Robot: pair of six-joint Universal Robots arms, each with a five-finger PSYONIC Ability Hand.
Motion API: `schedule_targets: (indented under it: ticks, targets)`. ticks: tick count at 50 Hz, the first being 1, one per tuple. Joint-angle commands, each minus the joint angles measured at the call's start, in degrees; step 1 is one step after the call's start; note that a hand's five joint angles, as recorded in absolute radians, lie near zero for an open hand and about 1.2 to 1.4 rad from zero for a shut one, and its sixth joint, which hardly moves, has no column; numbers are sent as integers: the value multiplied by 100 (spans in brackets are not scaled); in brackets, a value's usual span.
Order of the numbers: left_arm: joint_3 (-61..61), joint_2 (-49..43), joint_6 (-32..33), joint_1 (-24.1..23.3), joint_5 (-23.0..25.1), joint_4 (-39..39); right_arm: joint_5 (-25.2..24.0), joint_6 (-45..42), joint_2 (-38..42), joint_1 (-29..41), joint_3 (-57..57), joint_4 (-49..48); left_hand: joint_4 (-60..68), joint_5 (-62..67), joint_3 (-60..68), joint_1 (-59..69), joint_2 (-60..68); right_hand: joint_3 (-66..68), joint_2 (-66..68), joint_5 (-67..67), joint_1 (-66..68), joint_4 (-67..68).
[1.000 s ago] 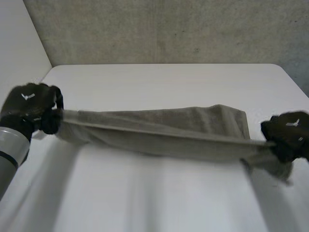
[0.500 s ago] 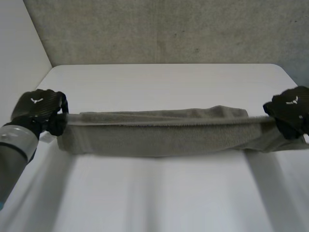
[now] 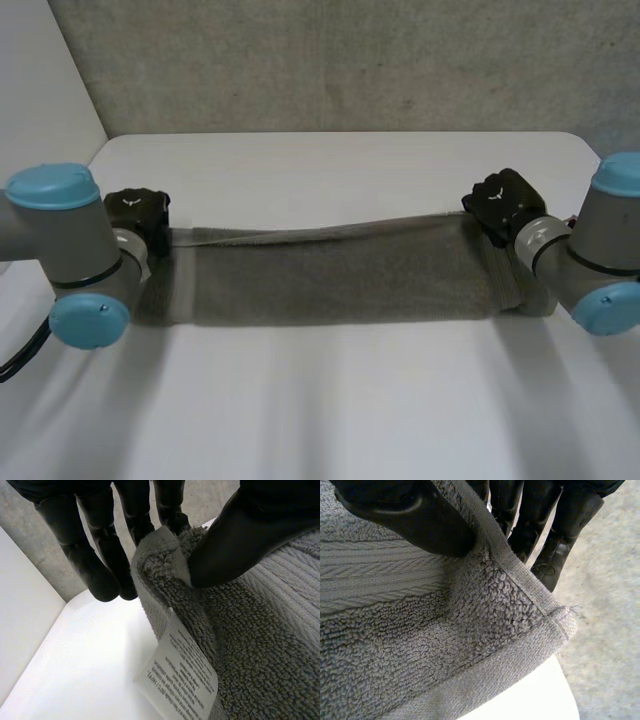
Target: Fold the towel.
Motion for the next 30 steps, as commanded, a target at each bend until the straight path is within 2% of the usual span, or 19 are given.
schedule_targets:
  ticks: [1, 3, 4, 5, 6, 8, 9, 10, 19, 25, 27, 30]
  targets:
    - [400, -304, 27, -8, 16, 4, -78, -95, 293, 0, -116, -851, -693, -1606, -880, -224, -636, 297, 280, 166, 332, 274]
    - [418, -322, 44, -8, 16, 4, -87, -104, 329, 0, -125, -940, -693, -1606, -880, -224, -636, 297, 280, 166, 332, 274]
    - [426, -331, 62, -34, 33, 4, -87, -113, 372, 0, -151, -992, -1856, -2770, -2044, -1387, -1799, -314, -330, -444, -278, -336]
    - [418, -331, 71, -60, 42, 4, -52, -113, 407, 0, -160, -1001, -3966, -4880, -4154, -3497, -3909, -2435, -2451, -2565, -2399, -2457]
    - [418, -331, 71, -60, 42, 4, -52, -113, 408, 0, -160, -1001, -3987, -4901, -4175, -3518, -3930, -2456, -2472, -2587, -2420, -2478]
    - [418, -322, 71, -87, 25, -5, 1, -113, 434, 0, -168, -993, -6750, -7664, -6938, -6282, -6693, -6657, -6674, -6788, -6622, -6680]
    - [418, -322, 71, -87, 25, -5, 1, -113, 434, 0, -169, -992, -6763, -7676, -6951, -6294, -6706, -6678, -6695, -6809, -6642, -6701]
    - [418, -305, 71, -95, -10, -5, 36, -104, 434, -8, -169, -1001, -7612, -8526, -7800, -7143, -7555, -6703, -6720, -6834, -6668, -6726]
    - [470, 12, 27, -87, -11, 4, 45, 1, 223, 9, -195, -1028, -7654, -8568, -7842, -7186, -7597, -6703, -6720, -6834, -6668, -6726]
    - [303, 548, -8, -25, 25, 4, 168, 669, -726, -79, 122, -966, -7554, -8467, -7741, -7085, -7496, -6703, -6720, -6834, -6668, -6726]
    - [33, 811, 9, -8, 86, 4, 168, 1308, -1277, -87, 463, -818, -7520, -8434, -7708, -7051, -7463, -6703, -6720, -6834, -6668, -6726]
    - [-136, 891, 18, -8, 121, 12, 168, 1601, -1499, -114, 622, -597, -7436, -8349, -7623, -6967, -7379, -6703, -6720, -6834, -6668, -6726]
